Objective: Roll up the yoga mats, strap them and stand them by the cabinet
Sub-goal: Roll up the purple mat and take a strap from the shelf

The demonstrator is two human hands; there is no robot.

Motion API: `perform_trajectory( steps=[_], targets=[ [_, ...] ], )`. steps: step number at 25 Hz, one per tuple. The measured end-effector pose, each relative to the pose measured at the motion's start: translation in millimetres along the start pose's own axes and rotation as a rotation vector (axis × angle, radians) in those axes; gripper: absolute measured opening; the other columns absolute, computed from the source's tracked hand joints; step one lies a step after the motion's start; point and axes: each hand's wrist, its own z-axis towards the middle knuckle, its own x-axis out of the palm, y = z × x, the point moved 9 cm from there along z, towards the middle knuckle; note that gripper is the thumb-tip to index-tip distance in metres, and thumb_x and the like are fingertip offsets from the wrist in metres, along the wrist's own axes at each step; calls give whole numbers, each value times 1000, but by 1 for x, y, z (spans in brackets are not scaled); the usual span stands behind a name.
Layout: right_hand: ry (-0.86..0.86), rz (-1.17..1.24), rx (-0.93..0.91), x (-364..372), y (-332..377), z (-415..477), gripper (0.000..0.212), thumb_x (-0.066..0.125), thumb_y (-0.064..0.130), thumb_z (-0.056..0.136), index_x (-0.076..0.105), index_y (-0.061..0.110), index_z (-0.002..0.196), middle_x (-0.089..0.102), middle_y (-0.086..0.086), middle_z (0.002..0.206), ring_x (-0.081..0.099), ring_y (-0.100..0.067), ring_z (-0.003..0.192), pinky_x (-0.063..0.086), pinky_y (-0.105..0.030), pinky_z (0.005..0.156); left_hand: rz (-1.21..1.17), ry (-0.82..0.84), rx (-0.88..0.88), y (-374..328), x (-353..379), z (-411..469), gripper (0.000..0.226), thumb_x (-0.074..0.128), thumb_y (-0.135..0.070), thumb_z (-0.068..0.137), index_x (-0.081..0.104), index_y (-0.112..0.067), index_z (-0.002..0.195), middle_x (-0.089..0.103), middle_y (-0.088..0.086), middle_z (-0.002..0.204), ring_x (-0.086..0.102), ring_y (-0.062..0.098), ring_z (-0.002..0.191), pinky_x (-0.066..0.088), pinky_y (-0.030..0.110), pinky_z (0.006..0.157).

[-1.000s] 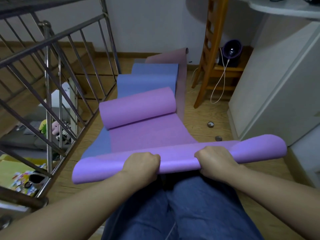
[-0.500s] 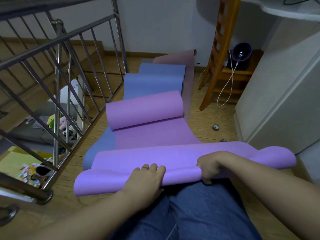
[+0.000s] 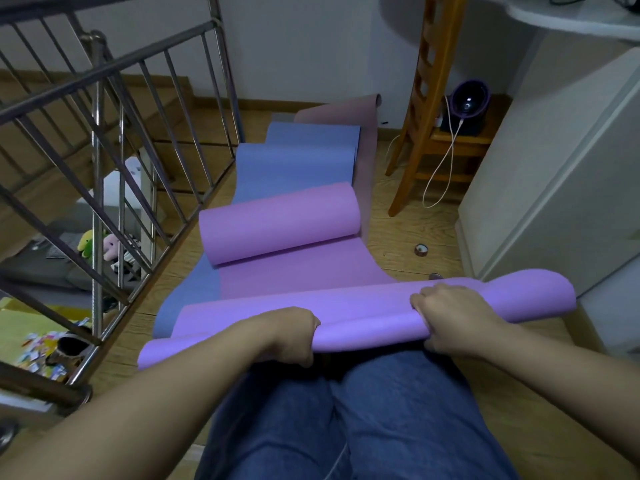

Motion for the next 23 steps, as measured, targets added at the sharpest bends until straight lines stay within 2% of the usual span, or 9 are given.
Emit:
perform_trajectory(
  steps=[2, 4, 8, 11, 14, 17, 19, 21, 23],
  targets=[
    [37, 34, 15, 7, 2, -5, 18, 58, 29, 79, 53, 24, 95, 62, -2, 110, 59, -24, 103, 32, -27, 68, 2, 83, 23, -2, 4, 2, 31, 65, -20, 79, 62, -16, 110, 66, 9, 110, 61, 27, 97, 43, 26, 72],
    [162, 81, 19, 22, 4, -3, 11, 57, 25, 78, 46, 25, 81, 64, -1, 102, 61, -24, 96, 35, -27, 67, 8, 104, 15, -2, 11, 3, 34, 65, -22, 80, 60, -15, 113, 64, 9, 112, 60, 28, 99, 45, 28, 76],
    [433, 218, -22, 56, 10, 10, 22, 59, 19, 77, 41, 21, 64, 49, 6, 69, 53, -20, 75, 39, -24, 60, 104, -64, -47, 0, 17, -7, 36, 58, -26, 83, 52, -15, 117, 56, 8, 119, 53, 28, 109, 45, 34, 82],
    [534, 274, -64, 64, 18, 19, 21, 63, 14, 74, 45, 21, 65, 55, 1, 74, 52, -21, 71, 37, -23, 53, 279, -281, -130, -7, 18, -25, 35, 47, -18, 90, 40, -15, 124, 45, 7, 124, 46, 30, 115, 39, 38, 87],
    [609, 314, -63, 66, 21, 23, 21, 68, 12, 70, 48, 19, 65, 57, -3, 82, 53, -21, 71, 39, -25, 58, 297, -343, -119, -10, 21, -25, 33, 44, -16, 91, 38, -16, 124, 51, 8, 122, 53, 27, 110, 38, 34, 84],
    [473, 264, -103, 52, 21, 20, 17, 68, 17, 72, 52, 19, 77, 57, -2, 90, 53, -21, 79, 38, -26, 63, 229, -280, -74, 1, 15, -16, 36, 49, -22, 89, 42, -18, 124, 59, 7, 119, 58, 30, 107, 43, 35, 80],
    [192, 170, -129, 27, 21, 12, 27, 61, 20, 77, 50, 20, 101, 54, -2, 103, 53, -22, 94, 36, -28, 68, 159, -173, -52, 8, 14, -12, 37, 52, -24, 87, 46, -20, 123, 60, 6, 120, 58, 29, 108, 44, 35, 80],
    [-27, 40, -163, 8, 28, -2, 32, 54, 20, 80, 45, 20, 110, 53, -1, 110, 52, -25, 103, 34, -32, 72, 60, -23, -17, 10, 17, -9, 34, 57, -24, 83, 51, -21, 117, 60, 5, 119, 57, 26, 105, 44, 32, 82],
    [-23, 14, -159, 8, 35, -9, 30, 52, 19, 82, 46, 18, 111, 58, -3, 110, 55, -28, 102, 33, -33, 69, -27, 151, 11, 13, 23, -10, 33, 62, -21, 81, 54, -20, 113, 61, 5, 117, 57, 25, 103, 45, 31, 83]
  ],
)
